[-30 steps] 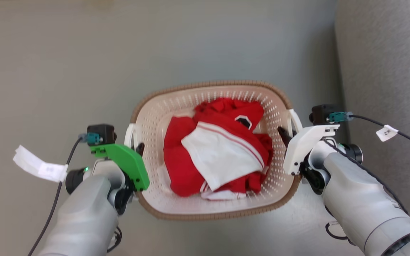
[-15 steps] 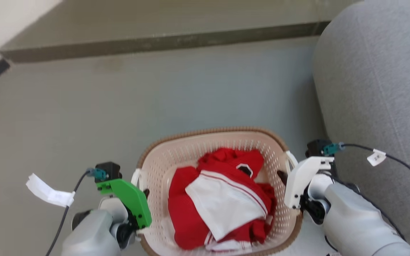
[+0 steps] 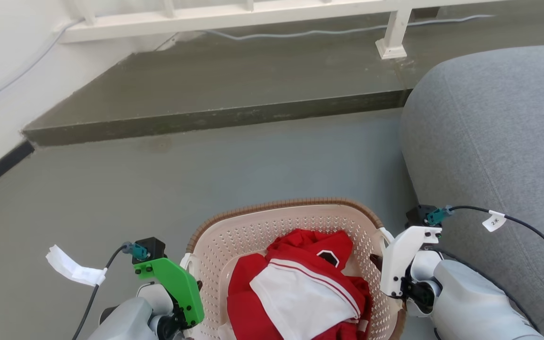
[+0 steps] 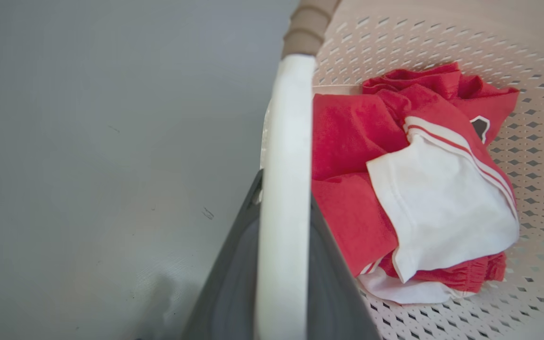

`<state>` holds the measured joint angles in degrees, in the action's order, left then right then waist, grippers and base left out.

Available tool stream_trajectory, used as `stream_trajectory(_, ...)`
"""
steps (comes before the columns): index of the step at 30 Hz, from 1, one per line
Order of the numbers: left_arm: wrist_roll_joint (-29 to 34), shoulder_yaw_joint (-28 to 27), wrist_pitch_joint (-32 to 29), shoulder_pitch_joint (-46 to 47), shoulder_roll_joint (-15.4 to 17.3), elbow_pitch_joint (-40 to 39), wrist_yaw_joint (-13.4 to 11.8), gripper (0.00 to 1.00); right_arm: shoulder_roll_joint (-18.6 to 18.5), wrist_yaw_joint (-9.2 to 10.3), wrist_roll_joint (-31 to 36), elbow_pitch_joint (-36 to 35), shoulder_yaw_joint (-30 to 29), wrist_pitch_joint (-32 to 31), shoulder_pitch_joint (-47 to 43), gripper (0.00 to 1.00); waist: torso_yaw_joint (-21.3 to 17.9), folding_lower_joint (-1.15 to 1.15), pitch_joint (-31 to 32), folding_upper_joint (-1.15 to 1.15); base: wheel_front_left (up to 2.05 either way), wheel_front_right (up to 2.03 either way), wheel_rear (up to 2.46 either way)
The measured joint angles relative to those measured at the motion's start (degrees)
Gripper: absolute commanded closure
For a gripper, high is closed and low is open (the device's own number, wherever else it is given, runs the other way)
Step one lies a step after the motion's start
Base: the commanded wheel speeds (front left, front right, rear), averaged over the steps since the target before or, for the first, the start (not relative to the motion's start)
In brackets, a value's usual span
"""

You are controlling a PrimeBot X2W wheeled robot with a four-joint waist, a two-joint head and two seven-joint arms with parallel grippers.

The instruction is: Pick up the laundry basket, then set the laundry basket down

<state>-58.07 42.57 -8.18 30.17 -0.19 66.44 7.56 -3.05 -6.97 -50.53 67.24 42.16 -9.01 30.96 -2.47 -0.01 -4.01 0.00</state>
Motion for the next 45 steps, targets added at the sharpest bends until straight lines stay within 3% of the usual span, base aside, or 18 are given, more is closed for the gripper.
stream_trajectory(45,-2.77,1.37,-1.66,0.23,-0.09,1.53,0.00,1.00,-1.19,0.46,-4.01,-1.63,3.20,-2.47,-0.11,1.00,-0.65,0.00,0.38,0.00,0.00,0.00,0.00)
